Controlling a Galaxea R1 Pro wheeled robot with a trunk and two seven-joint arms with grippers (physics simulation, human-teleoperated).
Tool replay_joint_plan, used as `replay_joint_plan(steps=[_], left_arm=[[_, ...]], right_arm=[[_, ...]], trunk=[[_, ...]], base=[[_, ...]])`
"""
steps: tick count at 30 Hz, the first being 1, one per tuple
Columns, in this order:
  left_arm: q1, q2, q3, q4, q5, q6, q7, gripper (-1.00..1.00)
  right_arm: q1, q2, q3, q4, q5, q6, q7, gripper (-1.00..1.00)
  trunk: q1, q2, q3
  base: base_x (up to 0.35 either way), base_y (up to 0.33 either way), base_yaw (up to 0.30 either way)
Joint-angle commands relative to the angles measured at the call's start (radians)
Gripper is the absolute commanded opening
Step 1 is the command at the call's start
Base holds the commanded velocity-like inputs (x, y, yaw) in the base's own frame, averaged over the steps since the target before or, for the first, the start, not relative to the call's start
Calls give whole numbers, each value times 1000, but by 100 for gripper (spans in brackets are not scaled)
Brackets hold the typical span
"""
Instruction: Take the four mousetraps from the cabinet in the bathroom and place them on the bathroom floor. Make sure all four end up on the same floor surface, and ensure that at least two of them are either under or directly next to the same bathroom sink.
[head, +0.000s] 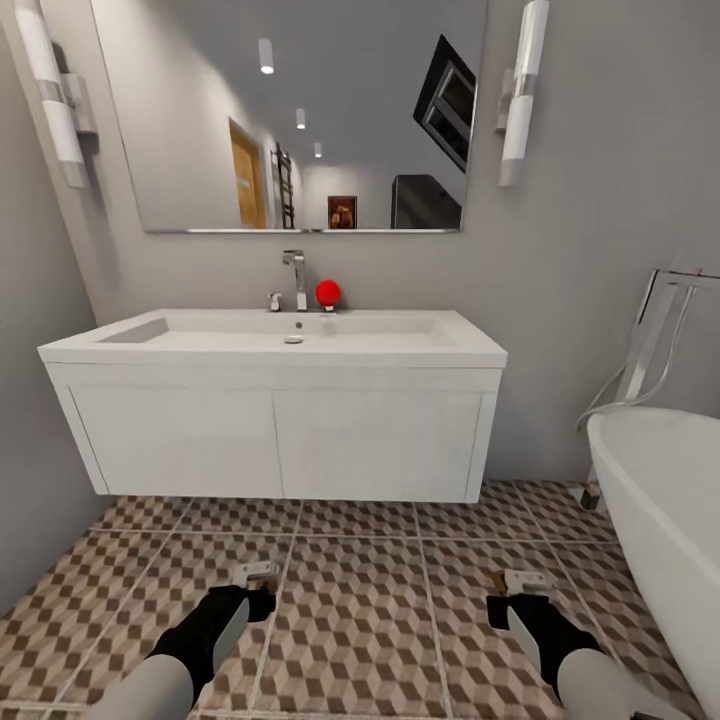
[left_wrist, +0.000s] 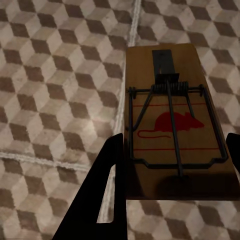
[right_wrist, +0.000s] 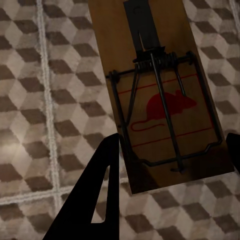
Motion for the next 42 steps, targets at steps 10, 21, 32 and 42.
replay_joint_plan(steps=[10,21,32,42], left_arm=[[0,-1,10,-1,4,1,6,-100],[0,-1,11,-1,3,0,6,-100],[0,-2,11,-1,3,-2,6,-100],[0,-3,7,-1,-6,-3,6,-100]], right_arm=[[0,-2,-5,84,15,-68,1,-100],[0,1,2,94,23,-82,2,-100],[0,1,3,94,23,-82,3,-100],[0,5,5,93,28,-83,1,-100]], trunk=[[8,-10,-39],[13,-12,-82],[18,-15,-124],[22,-17,-163]], base=[[0,0,0],[0,0,0],[0,0,0],[0,0,0]])
